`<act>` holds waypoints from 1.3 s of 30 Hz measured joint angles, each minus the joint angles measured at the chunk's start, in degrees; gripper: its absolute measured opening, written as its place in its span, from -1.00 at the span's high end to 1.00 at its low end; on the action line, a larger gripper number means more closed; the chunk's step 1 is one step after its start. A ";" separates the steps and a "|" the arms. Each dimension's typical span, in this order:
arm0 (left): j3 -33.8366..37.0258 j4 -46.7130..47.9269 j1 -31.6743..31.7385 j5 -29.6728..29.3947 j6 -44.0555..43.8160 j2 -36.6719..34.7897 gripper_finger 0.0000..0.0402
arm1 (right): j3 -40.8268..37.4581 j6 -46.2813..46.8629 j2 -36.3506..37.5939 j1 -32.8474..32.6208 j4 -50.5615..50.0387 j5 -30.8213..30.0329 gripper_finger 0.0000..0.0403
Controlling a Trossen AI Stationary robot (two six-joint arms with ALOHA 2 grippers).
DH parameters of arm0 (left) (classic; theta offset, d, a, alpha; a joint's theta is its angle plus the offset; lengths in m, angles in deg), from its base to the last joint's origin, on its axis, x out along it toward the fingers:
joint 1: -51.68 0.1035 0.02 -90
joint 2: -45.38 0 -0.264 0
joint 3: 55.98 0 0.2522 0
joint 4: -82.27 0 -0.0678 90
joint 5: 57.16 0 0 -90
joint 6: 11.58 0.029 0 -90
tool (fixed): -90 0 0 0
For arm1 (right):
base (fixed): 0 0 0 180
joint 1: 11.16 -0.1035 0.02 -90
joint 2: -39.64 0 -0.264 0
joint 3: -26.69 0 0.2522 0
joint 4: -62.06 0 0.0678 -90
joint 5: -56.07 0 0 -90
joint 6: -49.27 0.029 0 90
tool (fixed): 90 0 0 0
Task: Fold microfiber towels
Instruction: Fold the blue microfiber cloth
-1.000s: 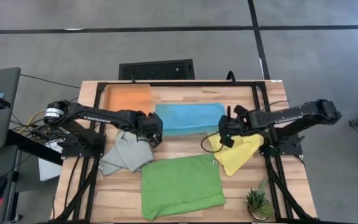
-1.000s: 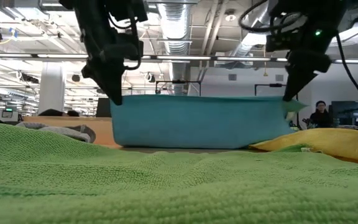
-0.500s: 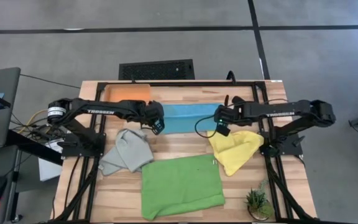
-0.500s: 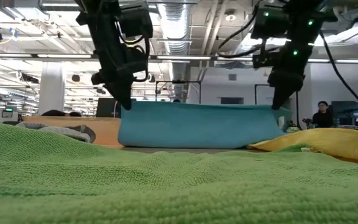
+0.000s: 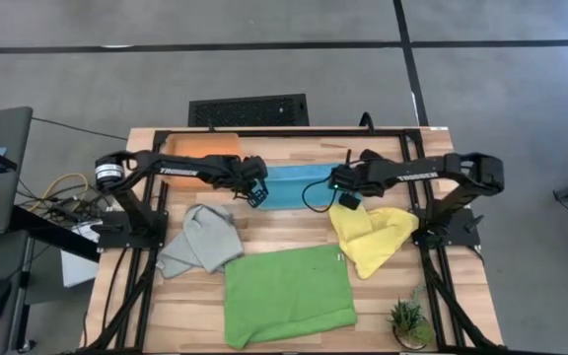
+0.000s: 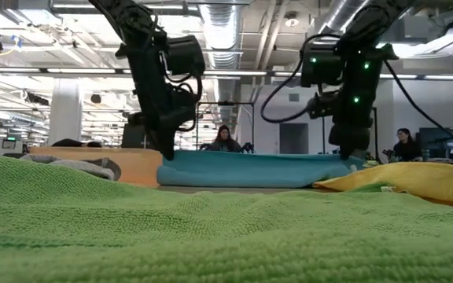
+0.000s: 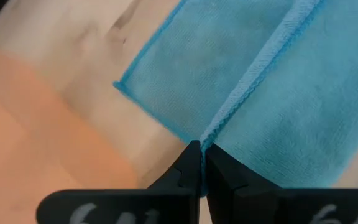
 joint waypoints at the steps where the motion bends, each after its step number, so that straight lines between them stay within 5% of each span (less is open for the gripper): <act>1: 0.02 -0.11 0.27 0.14 0.05 0.38 1.00 | -0.19 -0.08 -0.19 -0.01 0.08 -0.16 0.96; 18: 0.05 -3.12 0.90 -0.91 4.33 2.39 0.97 | -0.10 -2.93 -1.45 1.04 3.62 -1.94 0.83; 32: 0.03 -5.90 0.90 -3.53 7.23 2.39 0.34 | -0.10 -2.73 -1.45 1.57 4.41 -3.53 0.18; 39: 0.01 -5.07 0.39 -3.30 13.19 1.72 0.21 | 0.33 -2.48 1.82 0.93 3.97 -3.31 -0.01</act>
